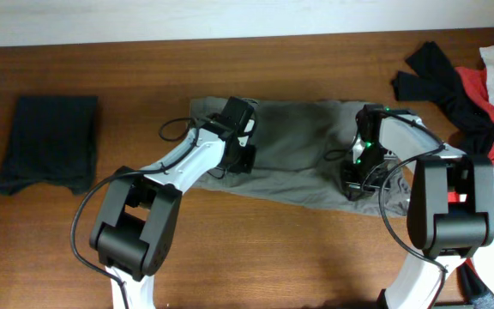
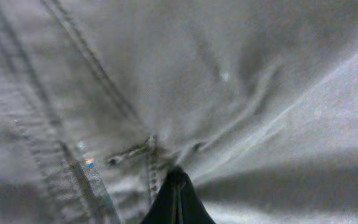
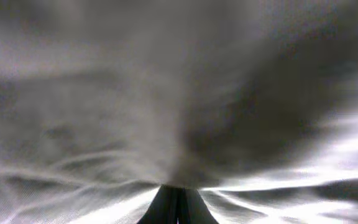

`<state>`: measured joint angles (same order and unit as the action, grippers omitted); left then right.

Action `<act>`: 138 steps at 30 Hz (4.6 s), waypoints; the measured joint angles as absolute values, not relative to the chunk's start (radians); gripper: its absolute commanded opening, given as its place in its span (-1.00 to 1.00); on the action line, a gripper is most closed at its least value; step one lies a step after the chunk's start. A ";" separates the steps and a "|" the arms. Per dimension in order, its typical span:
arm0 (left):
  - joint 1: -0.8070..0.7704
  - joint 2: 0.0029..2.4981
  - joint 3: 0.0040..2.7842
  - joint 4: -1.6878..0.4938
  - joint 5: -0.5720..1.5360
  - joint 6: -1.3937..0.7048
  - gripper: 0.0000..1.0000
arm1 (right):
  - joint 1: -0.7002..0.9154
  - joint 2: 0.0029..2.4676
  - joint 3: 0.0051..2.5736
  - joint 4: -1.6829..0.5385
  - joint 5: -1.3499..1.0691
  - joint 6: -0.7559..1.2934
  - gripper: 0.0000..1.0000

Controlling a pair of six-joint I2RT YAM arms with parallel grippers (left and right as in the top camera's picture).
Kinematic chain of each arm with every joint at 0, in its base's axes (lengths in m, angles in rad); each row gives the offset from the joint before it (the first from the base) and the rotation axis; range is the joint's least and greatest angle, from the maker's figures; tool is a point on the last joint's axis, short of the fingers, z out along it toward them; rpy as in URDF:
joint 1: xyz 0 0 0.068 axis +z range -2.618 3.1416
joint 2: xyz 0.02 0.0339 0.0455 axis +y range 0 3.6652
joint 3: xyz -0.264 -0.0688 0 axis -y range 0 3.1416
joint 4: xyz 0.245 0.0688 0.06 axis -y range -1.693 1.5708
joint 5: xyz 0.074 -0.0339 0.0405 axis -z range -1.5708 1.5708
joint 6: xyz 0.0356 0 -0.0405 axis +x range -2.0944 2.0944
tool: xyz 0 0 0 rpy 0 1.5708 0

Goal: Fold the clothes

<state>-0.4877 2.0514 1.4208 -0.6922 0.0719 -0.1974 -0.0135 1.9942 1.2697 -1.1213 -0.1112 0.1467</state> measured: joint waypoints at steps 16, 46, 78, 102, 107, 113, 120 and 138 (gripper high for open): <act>-0.317 1.996 1.695 -0.909 0.027 -0.191 0.17 | -0.023 1.995 1.319 -1.158 -0.051 0.157 -0.81; -0.249 2.186 1.613 -0.897 0.028 -0.217 0.24 | -0.023 1.995 1.319 -1.144 -0.049 0.157 -0.81; -0.251 2.219 1.670 -0.953 0.090 -0.229 -0.99 | -0.002 1.998 1.835 -1.523 -0.320 0.032 -0.92; -0.251 2.230 2.039 -1.316 0.072 -0.228 -1.00 | 0.347 1.998 1.468 -1.055 -0.430 0.176 -0.92; -0.251 2.230 2.039 -1.324 0.071 -0.228 -0.99 | 0.403 1.998 1.304 -0.835 -0.427 0.285 -0.92; -0.251 2.229 2.039 -1.328 0.072 -0.228 -0.99 | 0.421 1.990 1.225 -0.768 -0.440 0.344 -0.92; -0.251 2.206 2.039 -1.340 0.072 -0.228 -1.00 | 0.421 1.990 1.325 -1.002 -0.438 0.327 -0.92; -0.251 2.149 2.040 -1.346 0.072 -0.228 -0.99 | 0.376 1.959 1.594 -0.964 -0.259 0.327 -0.92</act>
<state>-0.2508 2.1494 2.0403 -1.3457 0.0715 -0.2283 0.3759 1.9594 1.5944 -0.9638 -0.2592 0.3275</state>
